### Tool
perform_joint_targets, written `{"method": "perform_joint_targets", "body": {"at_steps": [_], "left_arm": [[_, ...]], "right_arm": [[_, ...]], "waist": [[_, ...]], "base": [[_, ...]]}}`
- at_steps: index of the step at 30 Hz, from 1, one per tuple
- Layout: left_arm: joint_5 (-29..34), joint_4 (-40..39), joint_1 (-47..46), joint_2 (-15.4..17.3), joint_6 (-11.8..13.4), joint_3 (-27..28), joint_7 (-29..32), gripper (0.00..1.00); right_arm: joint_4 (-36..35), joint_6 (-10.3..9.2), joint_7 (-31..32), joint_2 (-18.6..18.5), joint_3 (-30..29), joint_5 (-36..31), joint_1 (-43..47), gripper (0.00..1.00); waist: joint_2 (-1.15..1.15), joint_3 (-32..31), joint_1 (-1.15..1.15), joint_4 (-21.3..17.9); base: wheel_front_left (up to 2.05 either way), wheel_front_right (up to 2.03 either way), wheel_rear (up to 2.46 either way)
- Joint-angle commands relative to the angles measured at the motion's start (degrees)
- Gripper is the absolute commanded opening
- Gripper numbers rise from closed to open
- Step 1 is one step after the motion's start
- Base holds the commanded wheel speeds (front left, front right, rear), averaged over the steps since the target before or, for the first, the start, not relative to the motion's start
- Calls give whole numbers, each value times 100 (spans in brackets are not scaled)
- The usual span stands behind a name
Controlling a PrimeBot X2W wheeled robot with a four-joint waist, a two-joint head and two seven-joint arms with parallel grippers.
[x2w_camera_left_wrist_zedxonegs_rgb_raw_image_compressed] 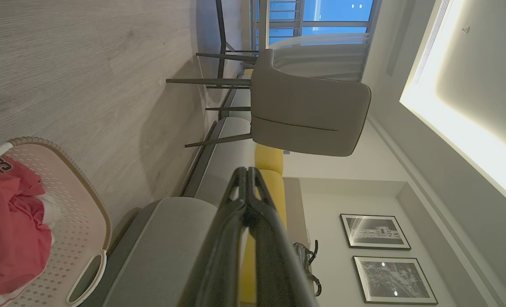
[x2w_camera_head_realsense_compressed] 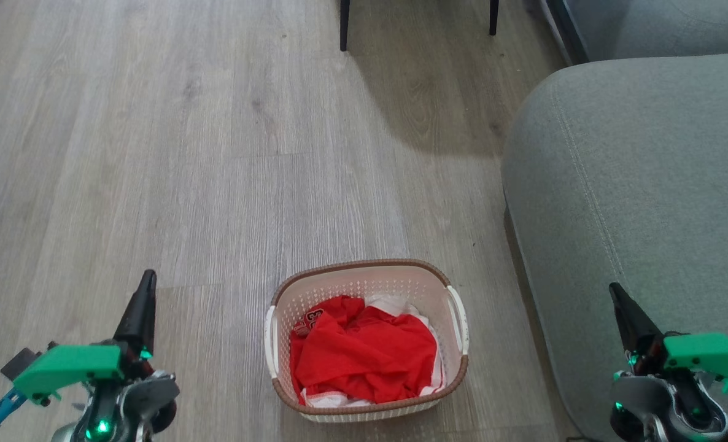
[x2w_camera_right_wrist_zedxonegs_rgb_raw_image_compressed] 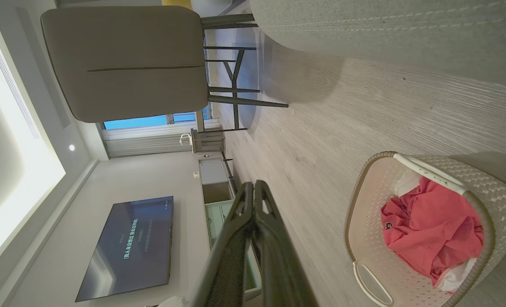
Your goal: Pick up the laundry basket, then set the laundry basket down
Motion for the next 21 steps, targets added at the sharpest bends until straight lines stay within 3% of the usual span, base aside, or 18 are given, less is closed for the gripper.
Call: {"method": "perform_joint_targets", "body": {"at_steps": [1, 21], "left_arm": [[54, -170, -280, 25, -39, 214, 47, 0], [54, -170, -280, 25, -39, 214, 47, 0]], "right_arm": [[-178, 14, 49, -40, 94, -63, -283, 0], [-178, 14, 49, -40, 94, -63, -283, 0]], "waist": [[0, 0, 0, 0], [0, 0, 0, 0]], "base": [[0, 0, 0], [0, 0, 0]]}}
